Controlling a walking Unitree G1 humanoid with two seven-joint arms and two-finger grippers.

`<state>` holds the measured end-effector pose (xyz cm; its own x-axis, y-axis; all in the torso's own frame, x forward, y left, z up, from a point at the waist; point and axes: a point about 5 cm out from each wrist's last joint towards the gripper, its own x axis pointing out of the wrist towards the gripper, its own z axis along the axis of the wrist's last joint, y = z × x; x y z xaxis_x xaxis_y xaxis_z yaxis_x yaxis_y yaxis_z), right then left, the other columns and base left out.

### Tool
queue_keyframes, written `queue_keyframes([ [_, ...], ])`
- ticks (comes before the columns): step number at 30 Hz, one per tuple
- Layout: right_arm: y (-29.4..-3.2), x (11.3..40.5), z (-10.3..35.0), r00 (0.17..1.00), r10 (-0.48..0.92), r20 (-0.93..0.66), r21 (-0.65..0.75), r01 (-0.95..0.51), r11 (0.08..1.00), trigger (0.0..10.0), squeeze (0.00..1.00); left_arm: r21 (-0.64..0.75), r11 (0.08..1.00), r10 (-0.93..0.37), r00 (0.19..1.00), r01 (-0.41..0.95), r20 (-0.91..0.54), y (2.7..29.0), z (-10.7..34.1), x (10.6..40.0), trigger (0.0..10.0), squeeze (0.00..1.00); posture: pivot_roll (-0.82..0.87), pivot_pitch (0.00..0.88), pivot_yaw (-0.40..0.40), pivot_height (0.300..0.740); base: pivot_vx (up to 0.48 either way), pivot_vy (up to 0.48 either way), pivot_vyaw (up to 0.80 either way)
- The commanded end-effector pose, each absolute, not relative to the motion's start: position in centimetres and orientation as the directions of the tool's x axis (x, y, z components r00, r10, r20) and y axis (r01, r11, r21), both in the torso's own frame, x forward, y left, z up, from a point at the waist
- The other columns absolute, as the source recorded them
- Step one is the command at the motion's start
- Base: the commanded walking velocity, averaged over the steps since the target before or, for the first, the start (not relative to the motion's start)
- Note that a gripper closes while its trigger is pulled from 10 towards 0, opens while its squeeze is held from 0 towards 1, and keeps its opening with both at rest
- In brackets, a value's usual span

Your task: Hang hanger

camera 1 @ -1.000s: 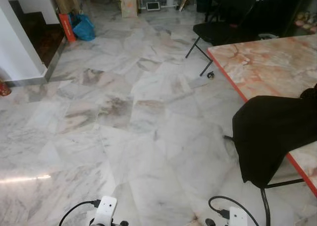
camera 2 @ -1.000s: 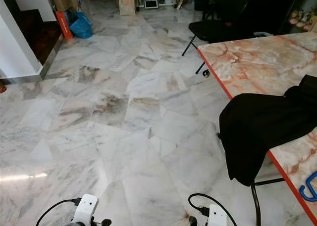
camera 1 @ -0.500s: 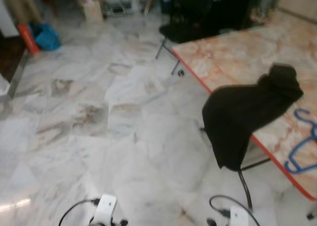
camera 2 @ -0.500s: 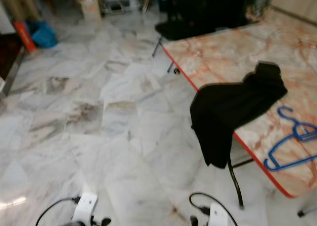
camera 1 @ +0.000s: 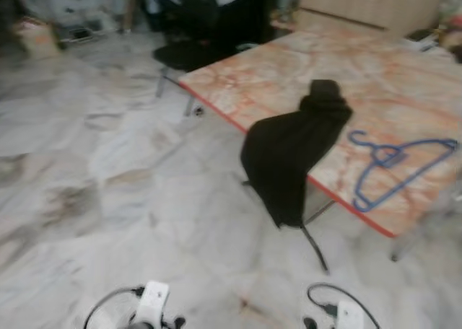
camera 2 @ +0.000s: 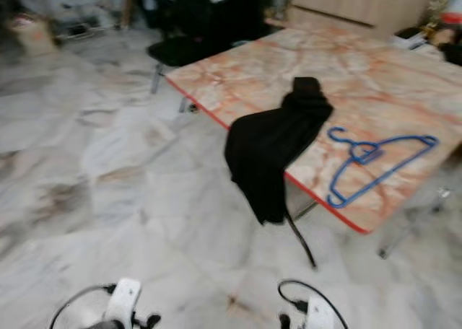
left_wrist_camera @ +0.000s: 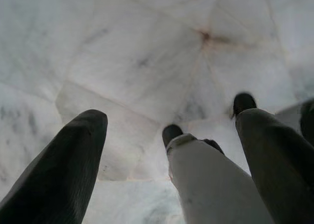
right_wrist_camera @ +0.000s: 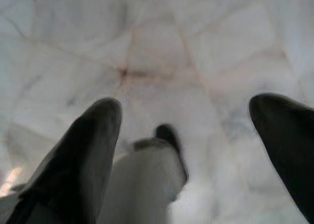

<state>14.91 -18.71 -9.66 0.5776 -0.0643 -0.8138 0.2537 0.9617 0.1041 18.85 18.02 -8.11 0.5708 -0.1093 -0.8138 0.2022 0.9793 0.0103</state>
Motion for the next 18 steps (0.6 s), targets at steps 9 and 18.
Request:
queue_keyframes([
  [9,-19.1,14.86,-9.64,0.575,-0.079,-0.814,0.095,0.266,0.959,10.0,0.0,0.002,0.979,-0.118,0.583,0.202,-0.804,17.67,-7.75,19.67,10.0,0.0,-0.03,0.0,0.046,0.74,0.0,0.0,-0.77],
  [18,-19.07,15.0,-9.59,0.577,-0.081,-0.813,0.096,0.27,0.958,10.0,0.0,0.002,0.979,-0.12,0.585,0.205,-0.802,17.54,-7.67,19.85,10.0,0.0,-0.03,0.0,0.05,0.74,0.0,0.0,-0.77],
])
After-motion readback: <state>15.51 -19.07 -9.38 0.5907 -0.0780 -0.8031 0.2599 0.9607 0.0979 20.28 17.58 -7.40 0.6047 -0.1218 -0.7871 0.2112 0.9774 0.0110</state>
